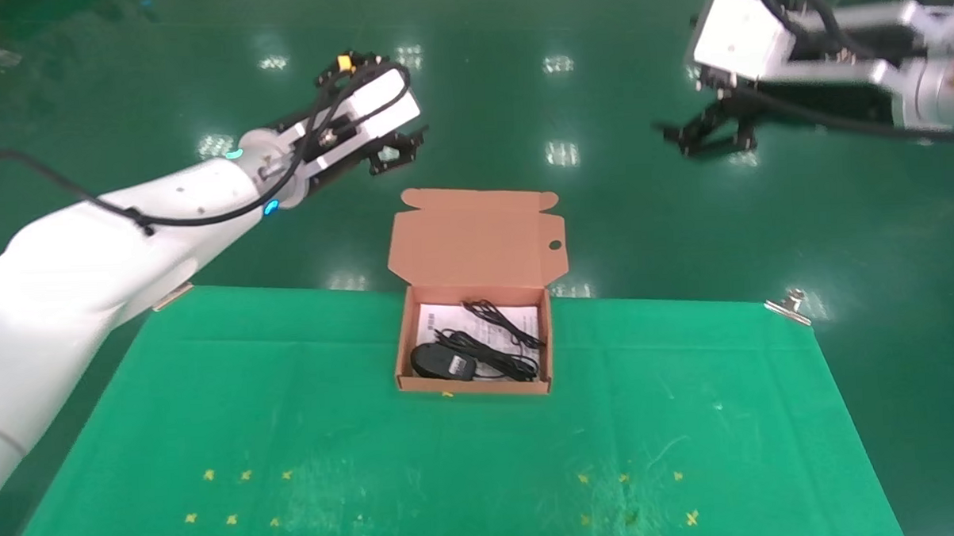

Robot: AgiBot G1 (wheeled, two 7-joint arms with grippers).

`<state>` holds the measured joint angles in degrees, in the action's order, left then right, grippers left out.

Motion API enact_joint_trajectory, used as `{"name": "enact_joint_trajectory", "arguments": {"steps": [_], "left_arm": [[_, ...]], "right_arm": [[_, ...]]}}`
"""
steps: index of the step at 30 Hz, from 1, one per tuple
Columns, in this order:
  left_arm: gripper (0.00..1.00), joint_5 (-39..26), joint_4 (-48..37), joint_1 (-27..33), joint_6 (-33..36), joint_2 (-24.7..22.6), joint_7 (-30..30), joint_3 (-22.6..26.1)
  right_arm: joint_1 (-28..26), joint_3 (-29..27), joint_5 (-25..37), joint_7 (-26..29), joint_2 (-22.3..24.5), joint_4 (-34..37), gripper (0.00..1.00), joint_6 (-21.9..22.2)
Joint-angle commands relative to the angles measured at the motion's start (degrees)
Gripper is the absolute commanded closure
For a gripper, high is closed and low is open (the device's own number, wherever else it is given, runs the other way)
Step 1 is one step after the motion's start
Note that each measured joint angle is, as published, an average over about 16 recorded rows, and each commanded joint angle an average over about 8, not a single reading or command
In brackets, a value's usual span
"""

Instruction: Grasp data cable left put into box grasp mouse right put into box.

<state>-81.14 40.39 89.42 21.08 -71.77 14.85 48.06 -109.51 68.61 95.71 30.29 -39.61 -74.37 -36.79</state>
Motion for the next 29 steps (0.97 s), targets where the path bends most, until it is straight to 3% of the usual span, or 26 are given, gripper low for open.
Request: {"name": "enact_joint_trajectory", "arguments": {"steps": [1, 29], "left_arm": [[0.0, 1.1, 0.9, -0.7, 1.6, 1.0, -0.7, -0.9], [0.0, 19.7, 16.6, -13.9, 32.3, 18.4, -12.8, -16.1]], "right_arm": [[1.0, -1.2, -1.2, -0.5, 0.1, 0.0, 0.0, -1.2], [23.5, -25.8, -26.4, -9.6, 2.2, 0.4, 0.0, -24.0]]}}
